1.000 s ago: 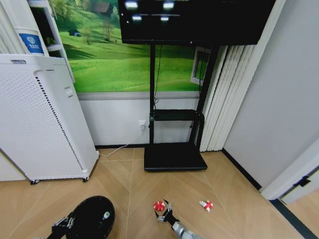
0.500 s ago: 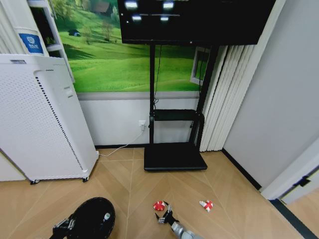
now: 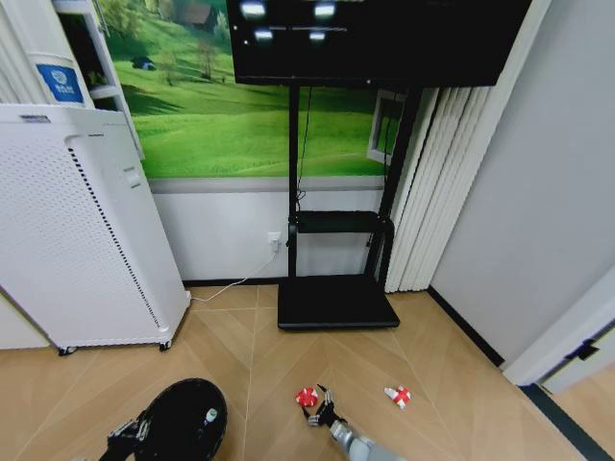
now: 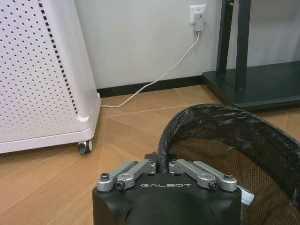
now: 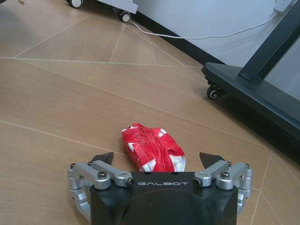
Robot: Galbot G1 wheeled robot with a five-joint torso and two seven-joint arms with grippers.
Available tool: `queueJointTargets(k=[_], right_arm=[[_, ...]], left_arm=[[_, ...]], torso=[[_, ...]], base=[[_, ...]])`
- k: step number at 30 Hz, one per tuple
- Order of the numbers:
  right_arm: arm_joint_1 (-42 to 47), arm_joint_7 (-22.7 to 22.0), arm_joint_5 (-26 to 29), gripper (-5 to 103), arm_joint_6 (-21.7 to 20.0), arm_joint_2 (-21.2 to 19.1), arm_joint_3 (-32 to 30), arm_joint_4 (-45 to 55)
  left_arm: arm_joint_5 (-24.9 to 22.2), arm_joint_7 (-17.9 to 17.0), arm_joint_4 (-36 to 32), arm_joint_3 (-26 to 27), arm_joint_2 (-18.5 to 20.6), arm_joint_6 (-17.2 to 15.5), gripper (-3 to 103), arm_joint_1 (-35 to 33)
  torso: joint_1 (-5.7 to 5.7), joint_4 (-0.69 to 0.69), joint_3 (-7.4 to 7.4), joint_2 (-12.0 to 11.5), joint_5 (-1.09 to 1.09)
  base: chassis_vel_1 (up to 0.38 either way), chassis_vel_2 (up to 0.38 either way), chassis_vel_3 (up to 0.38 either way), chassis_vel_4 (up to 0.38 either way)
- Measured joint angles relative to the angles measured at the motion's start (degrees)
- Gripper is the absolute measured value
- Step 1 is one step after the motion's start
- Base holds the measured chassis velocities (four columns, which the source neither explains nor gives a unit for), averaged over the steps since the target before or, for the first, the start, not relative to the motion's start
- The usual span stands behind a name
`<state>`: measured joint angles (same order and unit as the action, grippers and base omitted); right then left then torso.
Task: Pick up the trash bin and place the garbage on the floor into it.
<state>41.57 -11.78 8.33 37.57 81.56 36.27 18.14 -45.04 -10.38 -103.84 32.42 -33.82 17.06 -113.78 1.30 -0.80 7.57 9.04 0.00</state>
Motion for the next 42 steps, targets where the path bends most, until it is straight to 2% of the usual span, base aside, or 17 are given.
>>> queueJointTargets(k=[6,7,9,11,12,13,14,16,17,18,20,22,24,33,38,40,42], right_arm=[[0.11,0.68,-0.39,80,-0.05,0.83,-1.21,-1.04],[0.11,0.68,-0.39,80,-0.05,0.83,-1.21,-1.04],[0.11,0.86,-0.36,68,-0.07,0.87,-1.5,-1.19],[0.1,0.9,-0.28,68,-0.09,0.9,-1.62,-1.23],[0.04,1.18,-0.14,58,-0.12,0.97,-1.82,-1.45],[-0.05,1.44,-0.09,52,-0.12,1.03,-2.01,-1.68],[-0.05,1.44,-0.09,52,-0.12,1.03,-2.01,-1.68],[-0.13,1.71,0.01,41,-0.12,1.18,-2.46,-1.97],[-0.13,1.71,0.01,41,-0.12,1.18,-2.46,-1.97],[-0.13,1.8,0.01,36,-0.11,1.19,-2.65,-1.97],[-0.12,1.84,0.01,36,-0.11,1.17,-2.77,-1.94],[-0.04,1.86,0.1,25,0.0,0.94,-3.23,-1.47],[0.11,1.85,0.47,21,0.04,0.65,-3.45,-0.8],[0.12,0.91,0.93,21,1.92,-1.67,-6.68,2.7],[-0.96,-0.18,-0.94,21,4.42,-3.76,-10.88,5.48],[-1.08,-0.37,-1.14,21,4.79,-4.05,-11.25,6.0],[-1.37,-1.13,-1.99,21,6.1,-5.27,-12.67,8.77]], left_arm=[[0.12,-0.08,-0.45,-0.06,-0.13,0.09,6,-0.13],[0.12,-0.08,-0.45,-0.06,-0.13,0.09,6,-0.13],[0.12,-0.07,-0.73,-0.03,-0.15,0.12,6,-0.34],[0.12,-0.05,-0.78,0.0,-0.17,0.14,6,-0.41],[0.12,-0.02,-0.79,0.05,-0.21,0.2,6,-0.47],[0.12,-0.01,-0.79,0.05,-0.24,0.27,6,-0.48],[0.12,-0.01,-0.79,0.05,-0.24,0.27,6,-0.48],[0.14,0.05,-0.73,-0.07,-0.29,0.37,6,-0.45],[0.14,0.05,-0.73,-0.07,-0.29,0.37,6,-0.45],[0.15,0.1,-0.63,-0.13,-0.32,0.46,6,-0.43],[0.15,0.15,-0.53,-0.16,-0.32,0.53,6,-0.41],[0.16,0.22,-0.39,-0.16,-0.3,0.65,6,-0.41],[0.17,0.25,-0.39,-0.13,-0.24,0.66,6,-0.42],[-1.61,-0.02,0.01,0.94,1.58,0.01,6,0.6],[-7.07,-1.28,2.89,-0.36,7.47,-2.16,6,6.65],[-7.97,-1.51,3.27,-0.9,8.47,-2.52,6,7.93],[-11.53,-2.63,4.61,-3.73,12.42,-4.13,6,14.56]], torso=[[0.0,0.0,0.0,0.0,0.0],[0.0,0.0,0.0,0.0,0.0],[0.0,0.01,0.0,0.0,0.0],[0.0,0.0,0.0,0.0,0.0],[0.0,0.0,0.0,0.0,0.0],[0.0,0.0,0.0,0.0,0.0],[0.0,0.0,0.0,0.0,0.0],[-0.01,0.0,0.0,0.0,0.0],[-0.01,0.0,0.0,0.0,0.0],[0.0,0.01,0.0,0.0,0.0],[0.0,0.0,0.0,-0.01,0.0],[0.0,0.01,0.0,-0.02,0.0],[0.0,0.0,0.0,-0.02,0.0],[0.0,0.01,0.0,-0.02,0.0],[-0.01,0.01,0.0,-0.02,0.0],[0.0,0.01,0.01,-0.02,-0.01],[0.0,0.01,0.0,-0.02,0.0]], base=[[0.0,0.0,0.0,0.0],[0.0,0.0,0.0,0.0],[0.0,0.0,0.0,0.0],[0.0,0.0,0.0,0.0],[0.0,0.0,0.0,0.0],[0.0,0.0,0.0,0.0],[0.0,0.0,0.0,0.0],[0.0,0.0,0.0,0.0],[0.0,0.0,0.0,0.0],[0.0,0.0,0.0,0.0],[0.0,0.0,0.0,0.0],[0.0,0.0,0.0,0.0],[0.0,0.0,0.0,0.0],[0.0,0.0,0.0,0.0],[0.0,0.0,0.0,0.0],[0.0,0.0,0.0,0.0],[0.0,0.0,0.0,0.0]])
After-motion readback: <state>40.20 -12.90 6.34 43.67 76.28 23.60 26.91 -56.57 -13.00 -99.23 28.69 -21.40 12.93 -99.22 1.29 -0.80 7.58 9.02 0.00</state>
